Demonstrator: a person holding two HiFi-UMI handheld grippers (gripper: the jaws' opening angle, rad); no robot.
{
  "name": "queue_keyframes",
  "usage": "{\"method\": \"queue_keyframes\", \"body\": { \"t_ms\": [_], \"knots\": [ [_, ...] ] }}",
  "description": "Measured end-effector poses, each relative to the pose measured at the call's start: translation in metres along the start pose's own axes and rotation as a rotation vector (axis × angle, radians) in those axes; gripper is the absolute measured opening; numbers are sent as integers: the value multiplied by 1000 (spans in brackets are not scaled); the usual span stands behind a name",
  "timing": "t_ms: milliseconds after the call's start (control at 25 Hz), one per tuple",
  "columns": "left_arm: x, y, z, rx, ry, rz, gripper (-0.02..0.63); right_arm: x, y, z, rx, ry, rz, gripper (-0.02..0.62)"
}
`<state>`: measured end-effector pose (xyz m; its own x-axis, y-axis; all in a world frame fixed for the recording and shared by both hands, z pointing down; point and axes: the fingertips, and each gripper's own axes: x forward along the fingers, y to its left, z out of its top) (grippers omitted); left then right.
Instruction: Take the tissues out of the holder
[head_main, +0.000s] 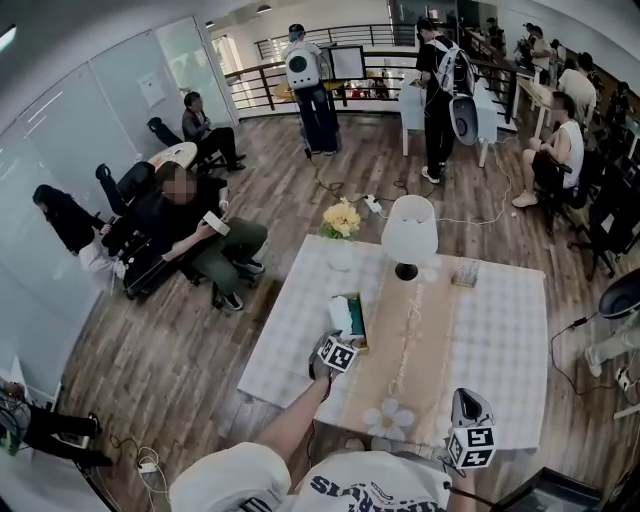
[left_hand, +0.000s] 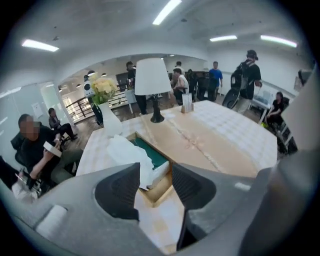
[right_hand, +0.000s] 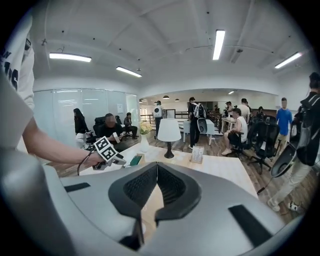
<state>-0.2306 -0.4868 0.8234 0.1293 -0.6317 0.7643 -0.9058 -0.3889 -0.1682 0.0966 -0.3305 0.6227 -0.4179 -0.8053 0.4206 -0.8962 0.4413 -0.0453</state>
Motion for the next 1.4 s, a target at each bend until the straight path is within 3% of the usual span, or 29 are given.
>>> {"method": "queue_keyframes", "body": {
  "t_ms": [240, 440, 640, 920, 1400],
  "knots": [
    [60, -8, -11, 385, 174, 66, 181, -22, -25, -11, 32, 5, -91, 9],
    [96, -12, -21, 573, 262, 79, 181, -29, -36, -15, 43, 11, -138, 9],
    [109, -12, -32, 587, 312, 55, 179, -28, -36, -18, 48, 19, -148, 9],
    [104, -17, -32, 547, 289, 89, 81, -23, -26, -15, 47, 30, -129, 9],
    [99, -13, -29, 541, 261, 102, 69, -14, -19, -13, 22, 44, -106, 9]
  ]
}}
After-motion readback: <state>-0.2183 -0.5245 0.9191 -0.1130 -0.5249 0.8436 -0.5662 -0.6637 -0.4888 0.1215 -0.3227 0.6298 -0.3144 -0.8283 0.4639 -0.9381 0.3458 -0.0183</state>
